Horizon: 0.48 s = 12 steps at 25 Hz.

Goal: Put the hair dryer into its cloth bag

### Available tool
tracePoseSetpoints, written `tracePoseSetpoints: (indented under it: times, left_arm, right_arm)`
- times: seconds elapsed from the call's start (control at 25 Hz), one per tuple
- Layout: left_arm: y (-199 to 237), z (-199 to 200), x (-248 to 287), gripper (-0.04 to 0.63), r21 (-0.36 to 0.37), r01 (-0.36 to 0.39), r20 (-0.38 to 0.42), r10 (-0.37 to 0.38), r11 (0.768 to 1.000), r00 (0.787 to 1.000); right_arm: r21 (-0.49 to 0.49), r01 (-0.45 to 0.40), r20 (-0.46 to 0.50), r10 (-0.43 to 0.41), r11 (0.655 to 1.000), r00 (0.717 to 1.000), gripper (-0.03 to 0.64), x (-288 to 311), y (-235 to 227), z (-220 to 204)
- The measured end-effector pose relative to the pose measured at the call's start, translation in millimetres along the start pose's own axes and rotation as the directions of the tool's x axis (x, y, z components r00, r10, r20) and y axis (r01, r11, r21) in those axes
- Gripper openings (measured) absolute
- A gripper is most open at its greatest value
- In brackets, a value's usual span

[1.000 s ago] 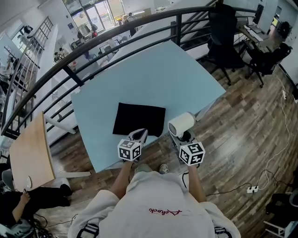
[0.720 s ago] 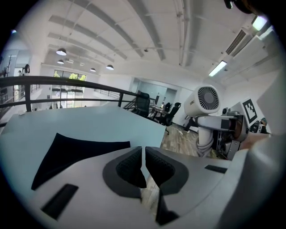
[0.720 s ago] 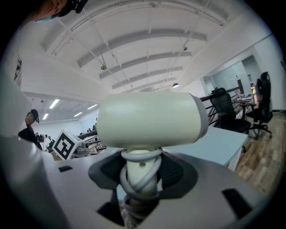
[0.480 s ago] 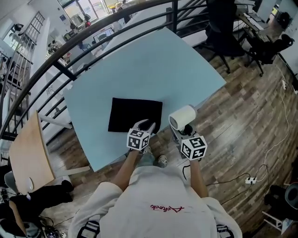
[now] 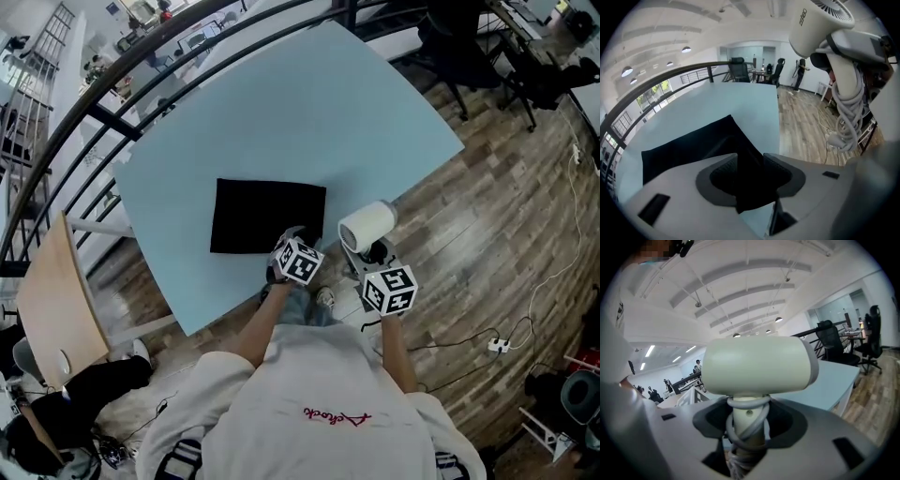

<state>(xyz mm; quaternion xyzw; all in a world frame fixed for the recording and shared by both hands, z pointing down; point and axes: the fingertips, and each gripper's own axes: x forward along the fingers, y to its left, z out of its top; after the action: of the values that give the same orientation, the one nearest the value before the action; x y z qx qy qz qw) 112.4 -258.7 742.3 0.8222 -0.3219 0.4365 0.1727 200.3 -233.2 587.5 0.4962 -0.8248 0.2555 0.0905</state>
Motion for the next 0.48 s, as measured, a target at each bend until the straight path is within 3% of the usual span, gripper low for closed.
tracePoseSetpoints:
  times: [0.24, 0.48]
  left_arm:
    - [7, -13, 14, 0.153, 0.006, -0.022, -0.068, 0.023, 1.000, 0.997]
    - [13, -17, 22, 0.038, -0.008, -0.043, -0.114, 0.042, 0.999, 0.993]
  right_arm:
    - [0.013, -0.007, -0.029, 0.007, 1.000, 1.000, 0.222, 10, -8, -8]
    - [0.024, -0.005, -0.046, 0.006, 1.000, 0.999, 0.222, 13, -16, -17]
